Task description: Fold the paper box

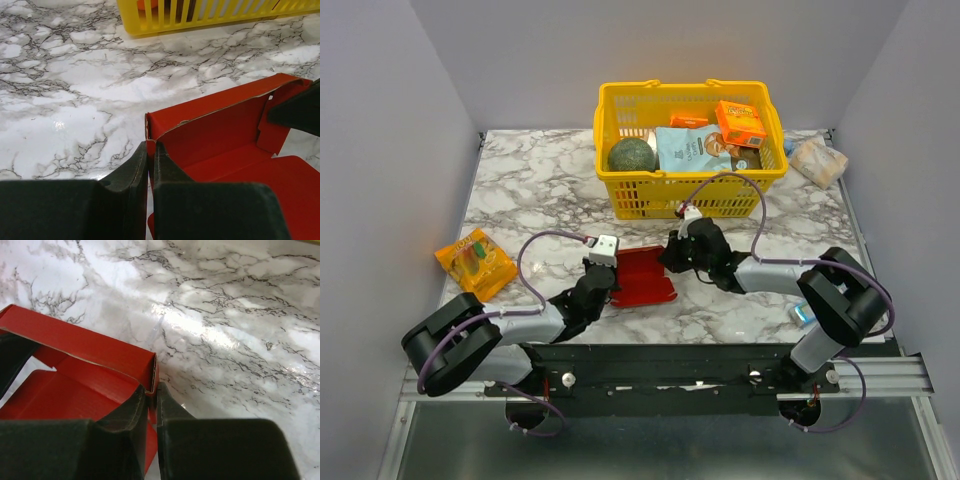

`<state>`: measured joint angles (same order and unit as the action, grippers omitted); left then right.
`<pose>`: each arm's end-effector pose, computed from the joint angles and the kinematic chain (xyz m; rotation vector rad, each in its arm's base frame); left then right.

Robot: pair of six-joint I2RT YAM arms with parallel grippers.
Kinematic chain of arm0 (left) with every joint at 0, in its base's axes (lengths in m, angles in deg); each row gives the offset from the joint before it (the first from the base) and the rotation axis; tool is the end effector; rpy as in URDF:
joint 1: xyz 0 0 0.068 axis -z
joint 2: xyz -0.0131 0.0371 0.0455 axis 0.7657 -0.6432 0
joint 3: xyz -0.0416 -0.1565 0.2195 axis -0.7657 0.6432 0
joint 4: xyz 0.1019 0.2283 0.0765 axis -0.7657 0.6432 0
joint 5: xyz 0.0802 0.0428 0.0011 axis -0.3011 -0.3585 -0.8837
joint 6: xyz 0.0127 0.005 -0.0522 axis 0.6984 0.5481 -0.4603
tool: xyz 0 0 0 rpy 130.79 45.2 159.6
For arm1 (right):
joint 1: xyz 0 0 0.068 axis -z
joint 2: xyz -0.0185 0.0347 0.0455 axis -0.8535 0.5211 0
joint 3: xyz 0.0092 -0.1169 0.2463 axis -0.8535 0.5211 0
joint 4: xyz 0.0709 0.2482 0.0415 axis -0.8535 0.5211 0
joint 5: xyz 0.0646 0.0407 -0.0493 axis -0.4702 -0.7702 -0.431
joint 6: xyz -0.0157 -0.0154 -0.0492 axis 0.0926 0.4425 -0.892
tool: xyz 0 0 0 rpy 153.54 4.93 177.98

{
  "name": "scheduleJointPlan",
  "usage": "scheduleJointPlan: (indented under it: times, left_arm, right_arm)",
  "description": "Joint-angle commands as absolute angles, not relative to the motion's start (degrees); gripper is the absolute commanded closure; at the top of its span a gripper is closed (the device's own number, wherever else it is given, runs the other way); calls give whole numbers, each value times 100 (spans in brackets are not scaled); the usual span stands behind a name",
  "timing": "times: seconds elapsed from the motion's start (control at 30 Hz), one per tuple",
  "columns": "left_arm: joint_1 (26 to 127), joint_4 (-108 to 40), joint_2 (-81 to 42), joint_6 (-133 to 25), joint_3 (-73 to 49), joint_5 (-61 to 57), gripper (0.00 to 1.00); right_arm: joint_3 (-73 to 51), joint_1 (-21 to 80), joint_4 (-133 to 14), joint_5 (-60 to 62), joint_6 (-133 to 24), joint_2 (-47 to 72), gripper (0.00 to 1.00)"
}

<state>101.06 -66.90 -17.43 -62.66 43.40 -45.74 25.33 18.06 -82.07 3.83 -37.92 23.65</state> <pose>0.1577 -0.1626 0.1558 0.1092 1.8841 -0.2513 0.2411 0.2101 0.1598 -0.3793 2.1770 0.7376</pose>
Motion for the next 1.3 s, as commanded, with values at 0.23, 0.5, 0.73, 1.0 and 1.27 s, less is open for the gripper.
scheduleJointPlan:
  times: [0.23,0.5,0.73,1.0,1.27]
  left_arm:
    - [10156,-6942,-1563,-6355,4451,-4609,100]
    - [10156,-6706,-1431,-6276,4354,-4697,100]
    - [10147,-6503,-1256,-6223,4293,-4899,100]
    - [9990,-6248,-1352,-6223,4152,-4996,100]
    - [9927,-6318,-1299,-6232,4205,-4812,100]
  right_arm:
    - [1654,1281,-6616,2917,-3656,3014,91]
    - [1198,1079,-5484,4070,-3436,3313,99]
    - [784,885,-4604,4965,-2988,3744,99]
    - [643,876,-4024,5468,-2733,3849,99]
    - [617,885,-3777,5995,-2399,3893,99]
